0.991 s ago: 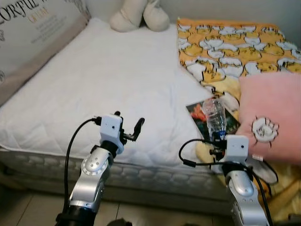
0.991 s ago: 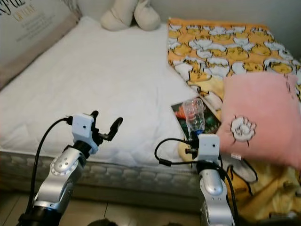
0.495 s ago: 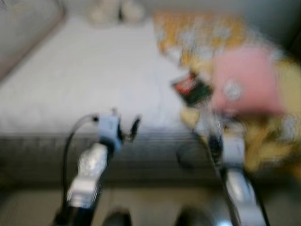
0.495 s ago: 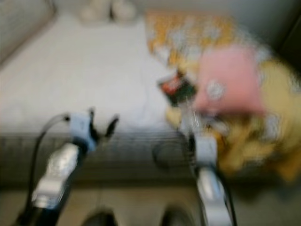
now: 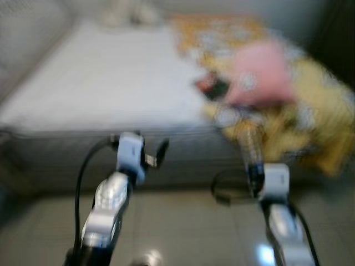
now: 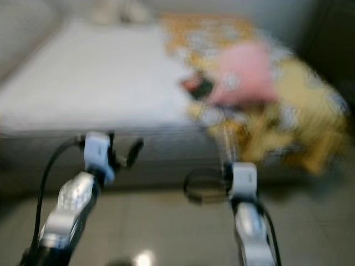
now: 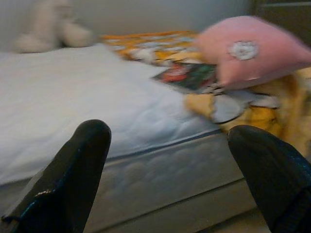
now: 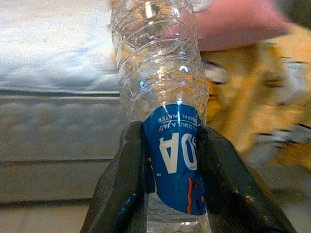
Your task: Clean up the room
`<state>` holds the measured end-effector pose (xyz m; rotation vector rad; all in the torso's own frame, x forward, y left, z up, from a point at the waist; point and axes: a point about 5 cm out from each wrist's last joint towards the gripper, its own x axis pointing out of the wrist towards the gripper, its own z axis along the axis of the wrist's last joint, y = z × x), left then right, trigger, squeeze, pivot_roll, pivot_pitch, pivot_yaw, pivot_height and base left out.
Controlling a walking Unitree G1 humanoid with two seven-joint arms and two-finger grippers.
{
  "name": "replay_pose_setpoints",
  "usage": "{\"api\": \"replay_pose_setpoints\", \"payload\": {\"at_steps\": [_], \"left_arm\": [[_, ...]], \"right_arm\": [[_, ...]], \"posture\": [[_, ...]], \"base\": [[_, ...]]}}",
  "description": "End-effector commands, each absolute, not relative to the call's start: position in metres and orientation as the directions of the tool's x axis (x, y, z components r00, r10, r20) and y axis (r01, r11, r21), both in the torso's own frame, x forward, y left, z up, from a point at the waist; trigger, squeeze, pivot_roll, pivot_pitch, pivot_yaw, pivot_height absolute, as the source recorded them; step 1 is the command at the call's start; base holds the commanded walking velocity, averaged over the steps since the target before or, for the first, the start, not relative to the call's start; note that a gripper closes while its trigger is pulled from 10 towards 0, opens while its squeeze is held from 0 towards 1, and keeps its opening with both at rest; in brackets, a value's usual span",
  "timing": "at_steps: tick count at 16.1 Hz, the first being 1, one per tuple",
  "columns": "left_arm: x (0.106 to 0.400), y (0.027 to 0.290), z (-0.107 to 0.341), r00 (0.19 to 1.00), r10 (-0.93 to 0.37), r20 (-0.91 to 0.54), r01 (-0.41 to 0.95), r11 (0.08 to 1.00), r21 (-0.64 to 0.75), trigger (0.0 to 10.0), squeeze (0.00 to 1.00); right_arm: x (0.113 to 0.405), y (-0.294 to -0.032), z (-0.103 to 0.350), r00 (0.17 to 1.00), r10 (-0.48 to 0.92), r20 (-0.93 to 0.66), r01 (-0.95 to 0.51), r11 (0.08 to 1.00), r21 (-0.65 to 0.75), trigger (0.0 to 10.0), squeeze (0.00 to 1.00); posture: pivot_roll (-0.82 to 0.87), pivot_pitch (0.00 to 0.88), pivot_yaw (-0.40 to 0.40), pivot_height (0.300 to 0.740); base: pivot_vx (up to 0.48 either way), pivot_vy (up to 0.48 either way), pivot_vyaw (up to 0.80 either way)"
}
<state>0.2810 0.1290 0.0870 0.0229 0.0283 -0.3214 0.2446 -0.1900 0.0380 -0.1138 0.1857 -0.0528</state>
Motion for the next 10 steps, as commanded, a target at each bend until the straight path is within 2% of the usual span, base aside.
{"api": "replay_pose_setpoints", "payload": {"at_steps": [1, 3, 5, 6, 7, 8, 10], "left_arm": [[0.278, 0.129, 0.085, 0.949, -0.311, -0.046, 0.312, 0.950, 0.030, 10.0, 0.00], [0.278, 0.130, 0.082, 0.955, -0.293, -0.057, 0.294, 0.956, 0.016, 10.0, 0.00], [0.281, 0.144, 0.080, 0.982, -0.177, -0.069, 0.176, 0.984, -0.028, 10.0, 0.00], [0.279, 0.160, 0.075, 0.994, -0.065, -0.093, 0.062, 0.997, -0.035, 10.0, 0.00], [0.276, 0.168, 0.073, 0.995, -0.025, -0.094, 0.024, 1.000, -0.009, 10.0, 0.00], [0.274, 0.175, 0.072, 0.995, 0.002, -0.104, -0.003, 1.000, -0.007, 10.0, 0.00], [0.270, 0.175, 0.070, 0.994, -0.005, -0.106, 0.005, 1.000, -0.002, 10.0, 0.00]], "right_arm": [[0.248, -0.188, 0.044, 0.987, -0.059, -0.147, 0.045, 0.994, -0.101, 10.0, 0.00], [0.248, -0.189, 0.043, 0.987, -0.059, -0.150, 0.044, 0.994, -0.100, 10.0, 0.00], [0.250, -0.195, 0.046, 0.987, -0.090, -0.131, 0.082, 0.994, -0.065, 10.0, 0.00], [0.249, -0.203, 0.051, 0.985, -0.137, -0.104, 0.136, 0.991, -0.011, 10.0, 0.00], [0.248, -0.206, 0.053, 0.985, -0.148, -0.091, 0.149, 0.989, -0.002, 10.0, 0.00], [0.247, -0.207, 0.054, 0.986, -0.148, -0.083, 0.149, 0.989, 0.001, 10.0, 0.00], [0.246, -0.204, 0.050, 0.989, -0.107, -0.099, 0.106, 0.994, -0.012, 10.0, 0.00]], "posture": [[-0.09, 0.000, 0.028, 0.724], [-0.09, 0.000, 0.025, 0.724], [-0.09, 0.000, 0.023, 0.724], [-0.09, 0.000, 0.021, 0.724], [-0.09, 0.000, 0.021, 0.724], [-0.09, 0.000, 0.021, 0.724], [-0.08, 0.000, 0.017, 0.724]], "base": [[0.000, 0.000, 0.74], [0.000, -0.480, 0.72], [0.000, -0.480, 0.72], [0.000, -0.472, 0.71], [0.000, -0.439, 0.71], [0.000, -0.292, 0.69], [0.000, 0.000, 0.67]]}}
